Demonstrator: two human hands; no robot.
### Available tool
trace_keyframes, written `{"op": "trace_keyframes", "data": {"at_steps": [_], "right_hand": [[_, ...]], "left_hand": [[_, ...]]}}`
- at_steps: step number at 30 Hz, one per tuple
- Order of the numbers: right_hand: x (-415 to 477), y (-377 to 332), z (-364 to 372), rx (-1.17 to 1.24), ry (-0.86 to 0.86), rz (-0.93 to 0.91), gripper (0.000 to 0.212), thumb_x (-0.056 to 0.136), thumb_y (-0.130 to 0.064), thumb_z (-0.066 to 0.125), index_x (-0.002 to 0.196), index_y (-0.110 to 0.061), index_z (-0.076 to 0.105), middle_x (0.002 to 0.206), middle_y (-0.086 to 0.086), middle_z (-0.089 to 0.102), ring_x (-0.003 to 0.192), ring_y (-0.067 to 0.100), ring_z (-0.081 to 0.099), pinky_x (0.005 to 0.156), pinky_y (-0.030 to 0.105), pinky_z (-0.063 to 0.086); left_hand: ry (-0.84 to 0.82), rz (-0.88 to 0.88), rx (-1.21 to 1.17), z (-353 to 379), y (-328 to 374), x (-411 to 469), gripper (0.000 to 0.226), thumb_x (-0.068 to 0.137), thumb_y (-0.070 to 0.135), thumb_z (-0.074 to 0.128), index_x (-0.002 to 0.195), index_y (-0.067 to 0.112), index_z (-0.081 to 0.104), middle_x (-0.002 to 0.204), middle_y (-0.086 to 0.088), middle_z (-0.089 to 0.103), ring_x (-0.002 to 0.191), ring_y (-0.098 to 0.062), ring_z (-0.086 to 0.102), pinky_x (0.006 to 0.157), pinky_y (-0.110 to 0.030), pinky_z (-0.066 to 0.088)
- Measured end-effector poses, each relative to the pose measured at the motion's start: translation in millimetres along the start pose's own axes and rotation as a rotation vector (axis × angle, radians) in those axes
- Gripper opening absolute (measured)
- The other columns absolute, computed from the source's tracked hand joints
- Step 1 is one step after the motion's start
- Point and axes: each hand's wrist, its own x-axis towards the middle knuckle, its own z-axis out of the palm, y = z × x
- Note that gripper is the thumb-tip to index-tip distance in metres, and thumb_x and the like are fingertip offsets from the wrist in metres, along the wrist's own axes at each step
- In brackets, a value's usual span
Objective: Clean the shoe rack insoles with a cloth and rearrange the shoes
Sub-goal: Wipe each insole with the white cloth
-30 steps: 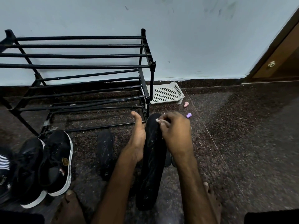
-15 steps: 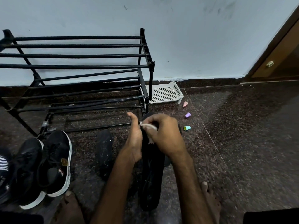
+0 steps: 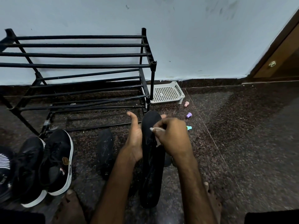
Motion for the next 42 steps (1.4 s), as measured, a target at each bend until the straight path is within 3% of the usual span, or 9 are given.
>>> {"op": "trace_keyframes", "data": {"at_steps": [5,9,15,18,21,27,33,39,42], "right_hand": [[0,-12,3,0.104,0.145,-0.066,0.007,0.082,-0.014,0.072,0.086,-0.019,0.074,0.087,-0.008,0.07,0.081,0.009,0.066,0.081,0.032,0.056],[-2,-7,1,0.015,-0.102,-0.04,0.007,0.079,-0.017,0.075,0.074,-0.021,0.071,0.076,-0.007,0.071,0.077,0.012,0.067,0.078,0.032,0.056],[4,-9,-4,-0.054,0.361,-0.031,0.005,0.085,-0.013,0.07,0.089,-0.016,0.072,0.093,-0.002,0.067,0.082,0.017,0.064,0.08,0.034,0.053],[6,-13,-7,0.063,0.126,-0.139,0.009,0.082,-0.009,0.072,0.087,-0.016,0.074,0.089,-0.004,0.069,0.081,0.011,0.064,0.079,0.027,0.052],[0,-4,-10,0.008,-0.167,-0.076,0.003,0.079,-0.017,0.078,0.078,-0.019,0.075,0.078,-0.005,0.073,0.076,0.008,0.066,0.077,0.026,0.054],[3,-5,-14,-0.09,0.367,0.069,0.005,0.085,-0.013,0.071,0.089,-0.017,0.072,0.092,-0.004,0.068,0.075,0.01,0.061,0.071,0.02,0.05],[1,-7,-9,0.073,-0.044,-0.048,0.004,0.079,-0.014,0.076,0.081,-0.018,0.075,0.08,-0.007,0.072,0.074,0.006,0.066,0.077,0.028,0.056],[4,-3,-12,-0.058,0.407,0.042,0.003,0.086,-0.016,0.071,0.088,-0.017,0.072,0.089,-0.002,0.068,0.078,0.014,0.066,0.077,0.034,0.056],[9,-10,-12,0.024,0.152,-0.058,0.008,0.083,-0.012,0.072,0.086,-0.02,0.072,0.088,-0.006,0.069,0.078,0.008,0.065,0.079,0.03,0.057]], "left_hand": [[0.014,-0.002,0.067,8,-5,-2,0.101,0.079,0.086,0.015,0.074,0.003,0.073,0.066,-0.013,0.069,0.061,-0.02,0.069,0.057,-0.025,0.056],[0.034,-0.018,-0.016,9,4,-4,0.111,0.077,0.089,0.017,0.135,0.002,0.056,0.122,-0.022,0.066,0.11,-0.031,0.067,0.089,-0.04,0.057],[-0.01,0.002,0.059,22,-7,-7,0.094,0.09,0.075,0.011,0.081,0.01,0.078,0.075,-0.01,0.073,0.07,-0.019,0.072,0.061,-0.024,0.057],[0.039,0.015,0.056,21,-7,-5,0.092,0.088,0.077,0.014,0.08,0.006,0.072,0.069,-0.014,0.069,0.066,-0.022,0.07,0.056,-0.024,0.056],[0.03,-0.008,-0.003,17,-1,-6,0.107,0.082,0.083,0.01,0.122,0.0,0.064,0.094,-0.024,0.072,0.082,-0.028,0.074,0.063,-0.03,0.06],[-0.018,-0.023,0.047,29,-7,-12,0.097,0.088,0.077,0.009,0.086,0.009,0.078,0.074,-0.01,0.073,0.066,-0.019,0.071,0.058,-0.024,0.057],[0.031,-0.002,-0.007,25,-6,-8,0.096,0.087,0.079,0.014,0.081,0.003,0.073,0.065,-0.014,0.068,0.058,-0.02,0.069,0.051,-0.023,0.054],[-0.038,-0.037,0.052,27,-5,-11,0.097,0.087,0.078,0.01,0.091,0.007,0.077,0.076,-0.012,0.073,0.068,-0.021,0.072,0.058,-0.025,0.057],[-0.016,-0.005,0.048,25,-8,-9,0.091,0.089,0.075,0.011,0.08,0.008,0.073,0.069,-0.01,0.07,0.064,-0.019,0.07,0.057,-0.024,0.056]]}}
